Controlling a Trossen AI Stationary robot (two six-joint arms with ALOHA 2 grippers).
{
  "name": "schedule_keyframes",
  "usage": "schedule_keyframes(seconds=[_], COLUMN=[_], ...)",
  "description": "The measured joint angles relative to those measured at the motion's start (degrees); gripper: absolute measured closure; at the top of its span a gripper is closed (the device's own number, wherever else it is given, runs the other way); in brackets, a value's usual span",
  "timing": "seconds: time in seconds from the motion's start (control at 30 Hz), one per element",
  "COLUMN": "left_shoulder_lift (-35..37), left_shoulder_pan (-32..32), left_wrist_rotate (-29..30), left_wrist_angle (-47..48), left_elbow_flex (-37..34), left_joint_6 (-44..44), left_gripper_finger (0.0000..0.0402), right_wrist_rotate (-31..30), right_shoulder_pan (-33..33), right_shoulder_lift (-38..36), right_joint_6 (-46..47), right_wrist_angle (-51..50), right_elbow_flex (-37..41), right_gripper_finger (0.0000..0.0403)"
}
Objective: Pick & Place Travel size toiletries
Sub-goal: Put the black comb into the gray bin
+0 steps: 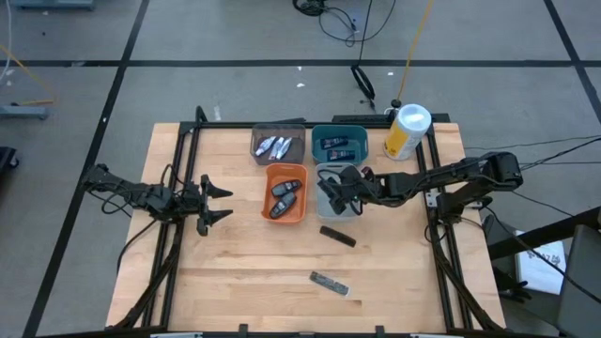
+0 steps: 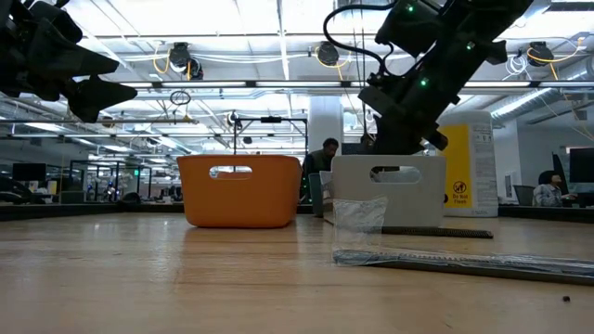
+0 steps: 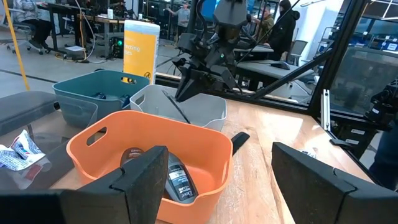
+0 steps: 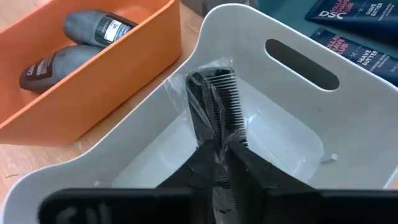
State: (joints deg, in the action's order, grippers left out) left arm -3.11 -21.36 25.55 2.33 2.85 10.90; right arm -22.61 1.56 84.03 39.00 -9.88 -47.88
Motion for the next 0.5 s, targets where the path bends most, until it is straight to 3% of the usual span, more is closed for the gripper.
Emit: schedule_keyframes(seconds=[0.3, 0.5], left_shoulder_lift=[0.0, 0.0], left_shoulder_pan=[0.0, 0.0], left_wrist_rotate=[0.0, 0.0], left_wrist_angle=[0.0, 0.0], left_elbow_flex=[0.0, 0.0], left_joint_6=[0.0, 0.0], left_gripper_finger=[0.0119, 0.0119], right_wrist_rotate=[-0.1, 0.4], right_shoulder_pan=[0.0, -0.3], right_shoulder_lift=[0.0, 0.0], right_joint_6=[-0.4, -5.0], right_wrist_angle=[2.9, 8.0], right_elbow_flex=[0.0, 0.0], right_gripper_finger=[0.0286, 0.0267])
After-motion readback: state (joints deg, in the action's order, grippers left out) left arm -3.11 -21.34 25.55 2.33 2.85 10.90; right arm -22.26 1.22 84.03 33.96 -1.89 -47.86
